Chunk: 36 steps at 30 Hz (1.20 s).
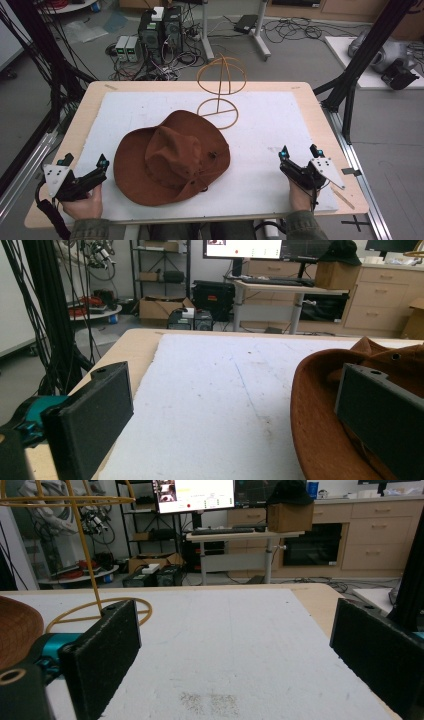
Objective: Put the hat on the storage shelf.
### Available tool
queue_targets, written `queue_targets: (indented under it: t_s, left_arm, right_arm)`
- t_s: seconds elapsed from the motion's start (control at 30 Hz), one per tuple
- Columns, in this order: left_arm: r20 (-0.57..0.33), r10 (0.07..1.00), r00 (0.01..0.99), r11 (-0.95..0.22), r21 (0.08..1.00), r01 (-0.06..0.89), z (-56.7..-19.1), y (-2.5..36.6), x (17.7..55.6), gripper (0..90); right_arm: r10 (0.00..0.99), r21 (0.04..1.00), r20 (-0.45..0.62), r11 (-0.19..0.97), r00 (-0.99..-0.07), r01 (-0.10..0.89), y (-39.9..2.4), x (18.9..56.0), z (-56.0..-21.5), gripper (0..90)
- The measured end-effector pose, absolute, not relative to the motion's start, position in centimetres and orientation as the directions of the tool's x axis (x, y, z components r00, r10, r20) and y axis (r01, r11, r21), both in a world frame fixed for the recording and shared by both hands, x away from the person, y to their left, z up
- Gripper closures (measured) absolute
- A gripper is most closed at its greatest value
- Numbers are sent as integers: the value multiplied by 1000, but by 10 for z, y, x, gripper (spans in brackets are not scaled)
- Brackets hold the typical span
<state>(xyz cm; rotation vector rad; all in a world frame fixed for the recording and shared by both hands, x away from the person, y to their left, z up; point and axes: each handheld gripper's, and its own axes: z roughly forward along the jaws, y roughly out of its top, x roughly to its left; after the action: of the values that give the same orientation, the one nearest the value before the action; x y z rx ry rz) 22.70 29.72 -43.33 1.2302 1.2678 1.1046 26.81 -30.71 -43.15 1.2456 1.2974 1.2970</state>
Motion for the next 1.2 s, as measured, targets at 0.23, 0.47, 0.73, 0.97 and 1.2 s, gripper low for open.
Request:
queue_targets:
  t_s: [0.23, 0.47, 0.73, 0.97, 1.2]
  left_arm:
    - [-65, 997, 32, 62, 995, 74, -433, 298, 227, 24]
    - [-64, 997, 34, 61, 995, 77, -433, 298, 227, 25]
    - [-54, 997, 54, 49, 995, 82, -433, 296, 229, 25]
    - [-2, 995, 101, -6, 997, 74, -422, 288, 228, 25]
    - [-5, 988, 151, -5, 998, 69, -412, 284, 227, 25]
  right_arm:
    - [993, 996, 66, -60, -94, 62, -307, 268, -431, 53]
    - [993, 996, 65, -59, -94, 63, -308, 268, -431, 53]
    - [993, 996, 68, -62, -98, 66, -308, 269, -432, 53]
    - [992, 995, 73, -66, -101, 70, -308, 270, -432, 53]
    - [992, 995, 78, -71, -99, 72, -310, 271, -432, 53]
